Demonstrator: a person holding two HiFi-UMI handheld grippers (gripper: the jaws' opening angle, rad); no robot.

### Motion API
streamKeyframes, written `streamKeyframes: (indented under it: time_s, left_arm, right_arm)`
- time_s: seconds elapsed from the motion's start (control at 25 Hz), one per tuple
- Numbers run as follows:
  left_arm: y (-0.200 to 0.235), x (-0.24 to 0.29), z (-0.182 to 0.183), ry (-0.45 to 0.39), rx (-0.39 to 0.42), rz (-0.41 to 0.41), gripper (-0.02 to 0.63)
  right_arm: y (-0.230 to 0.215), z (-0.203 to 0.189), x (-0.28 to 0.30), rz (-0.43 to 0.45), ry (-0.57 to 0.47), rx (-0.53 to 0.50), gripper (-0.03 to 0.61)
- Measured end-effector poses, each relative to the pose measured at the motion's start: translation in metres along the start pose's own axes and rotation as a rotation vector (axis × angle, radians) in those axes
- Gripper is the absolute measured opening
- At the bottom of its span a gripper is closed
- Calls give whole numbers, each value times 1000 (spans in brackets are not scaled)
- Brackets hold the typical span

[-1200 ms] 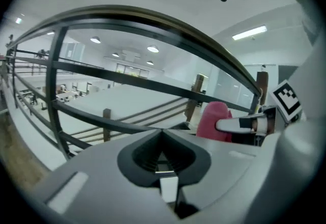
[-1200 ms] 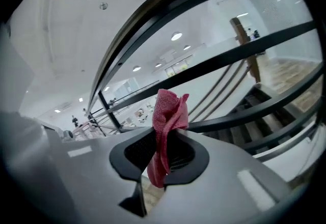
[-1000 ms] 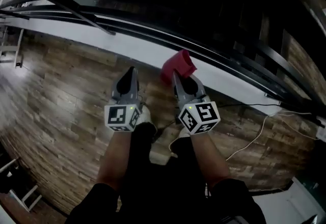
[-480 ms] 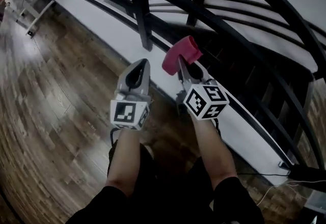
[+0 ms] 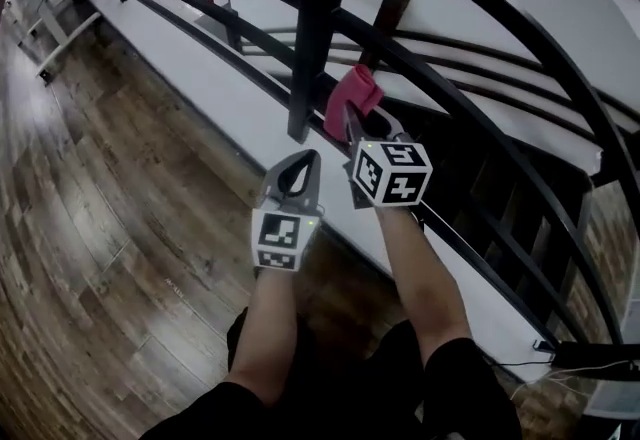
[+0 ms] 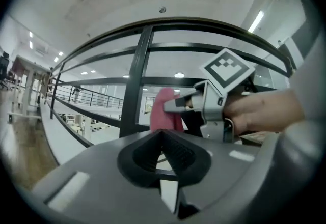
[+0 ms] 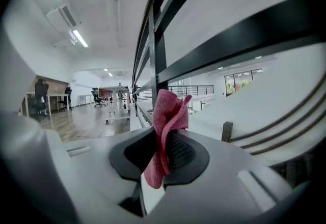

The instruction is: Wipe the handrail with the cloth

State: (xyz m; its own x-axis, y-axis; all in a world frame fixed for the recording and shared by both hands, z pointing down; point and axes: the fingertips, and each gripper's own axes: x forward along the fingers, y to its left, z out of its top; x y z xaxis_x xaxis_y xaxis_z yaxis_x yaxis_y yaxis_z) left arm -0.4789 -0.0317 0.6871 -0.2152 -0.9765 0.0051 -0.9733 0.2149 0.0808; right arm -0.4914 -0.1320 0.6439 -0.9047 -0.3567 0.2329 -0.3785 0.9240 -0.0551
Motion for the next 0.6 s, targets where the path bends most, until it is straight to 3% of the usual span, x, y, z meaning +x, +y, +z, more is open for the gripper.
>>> streamKeyframes:
  time_s: [0.08, 0.2, 0.4, 0.52, 0.6]
  left_arm:
    - [2, 9, -7, 18, -29, -11, 0]
    - [15, 17, -8, 5, -75, 16, 0]
    - [35, 26, -22, 6, -147, 44, 0]
    - [40, 20, -28, 31, -158, 52, 0]
    - [45, 15, -33, 69, -154, 76, 0]
  right_arm:
    - [7, 17, 8, -8, -25, -151, 46]
    - [27, 36, 18, -25, -69, -504, 46]
    - [36, 31, 43, -57, -79, -1000, 46]
    - [36, 23, 56, -81, -63, -1208, 46]
    - [31, 15, 68, -102, -26, -1279, 46]
